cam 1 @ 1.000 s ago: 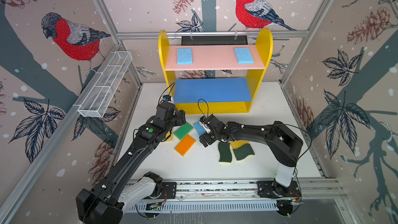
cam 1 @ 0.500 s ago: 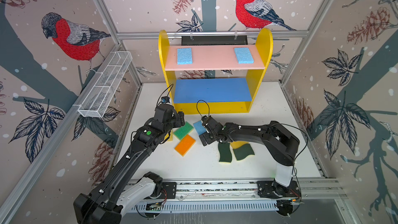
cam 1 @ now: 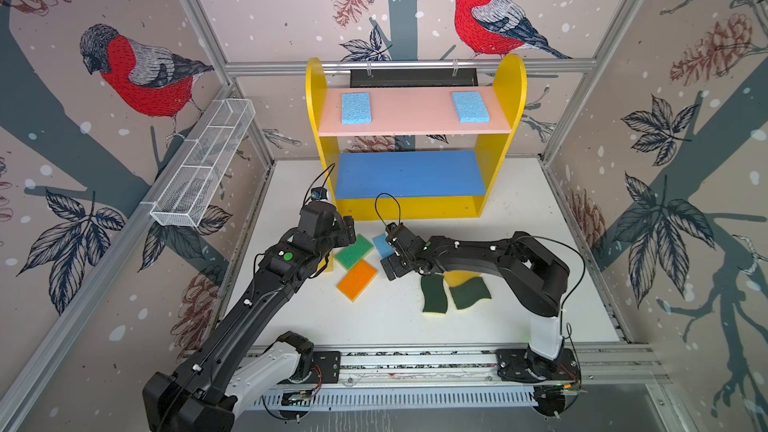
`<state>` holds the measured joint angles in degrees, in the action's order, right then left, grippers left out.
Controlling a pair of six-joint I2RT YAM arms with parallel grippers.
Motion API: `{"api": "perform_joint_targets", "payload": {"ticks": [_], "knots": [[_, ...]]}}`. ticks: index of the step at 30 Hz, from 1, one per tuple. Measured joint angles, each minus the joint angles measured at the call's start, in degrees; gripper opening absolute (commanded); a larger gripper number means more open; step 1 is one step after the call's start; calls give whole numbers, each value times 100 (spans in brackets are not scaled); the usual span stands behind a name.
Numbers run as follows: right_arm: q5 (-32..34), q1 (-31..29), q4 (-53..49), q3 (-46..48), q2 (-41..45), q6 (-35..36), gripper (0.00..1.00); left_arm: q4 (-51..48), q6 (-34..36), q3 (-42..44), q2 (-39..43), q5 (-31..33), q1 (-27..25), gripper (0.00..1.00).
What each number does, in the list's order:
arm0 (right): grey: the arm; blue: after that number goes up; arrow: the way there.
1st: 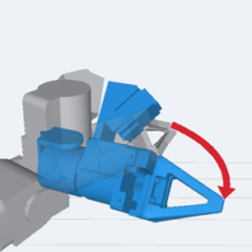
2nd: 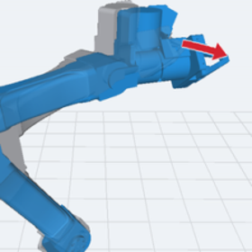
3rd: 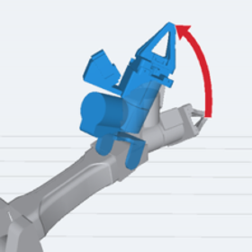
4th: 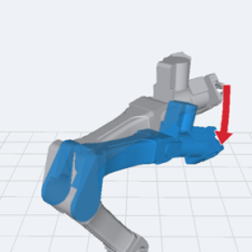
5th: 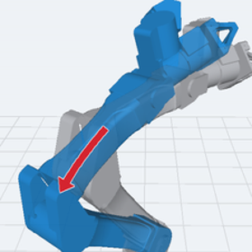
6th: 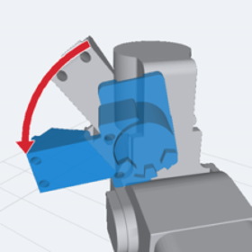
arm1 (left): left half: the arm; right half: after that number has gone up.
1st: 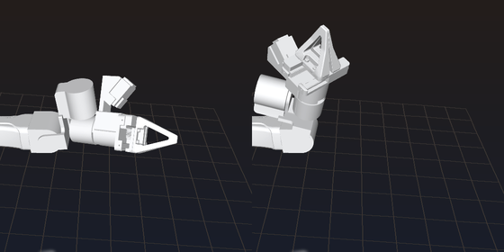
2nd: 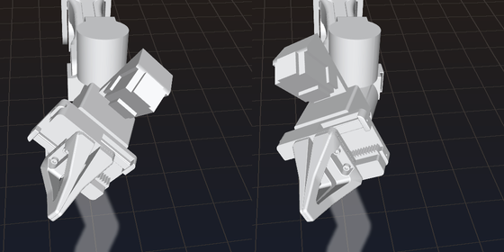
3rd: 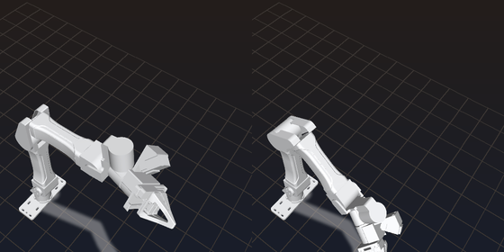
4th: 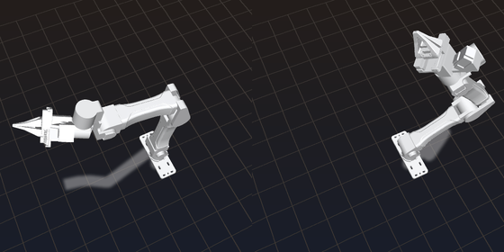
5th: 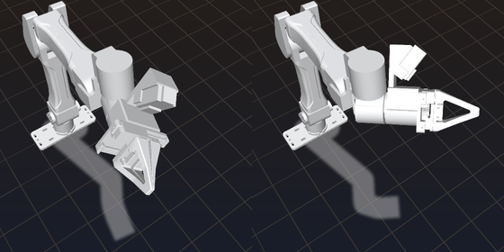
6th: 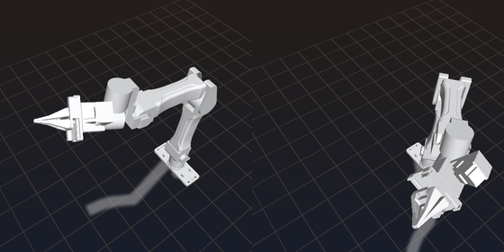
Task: Place and organize the cleaning sponges onto the shelf
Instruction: 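Close the right gripper on the light-blue sponge's end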
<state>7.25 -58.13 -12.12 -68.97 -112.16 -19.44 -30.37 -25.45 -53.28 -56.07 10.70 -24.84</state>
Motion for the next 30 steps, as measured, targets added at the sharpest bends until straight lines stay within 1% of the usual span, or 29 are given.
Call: {"api": "perform_joint_targets", "payload": {"ticks": [7,15,21,24,29,30], "knots": [[199,-42,7,-160,-170,-2,100,-11,0,0,0,44,0,78],[422,-70,66,-271,-308,-28,94,9,0,42,-101,48,0,78],[468,-79,155,-332,-400,-42,87,9,4,39,-83,92,0,78],[481,-94,153,-389,-448,-39,79,9,7,37,-50,122,0,78],[487,-96,157,-391,-452,-39,72,11,9,37,-22,136,0,77],[487,-96,157,-389,-450,-37,68,11,13,37,-11,138,0,77]]}}
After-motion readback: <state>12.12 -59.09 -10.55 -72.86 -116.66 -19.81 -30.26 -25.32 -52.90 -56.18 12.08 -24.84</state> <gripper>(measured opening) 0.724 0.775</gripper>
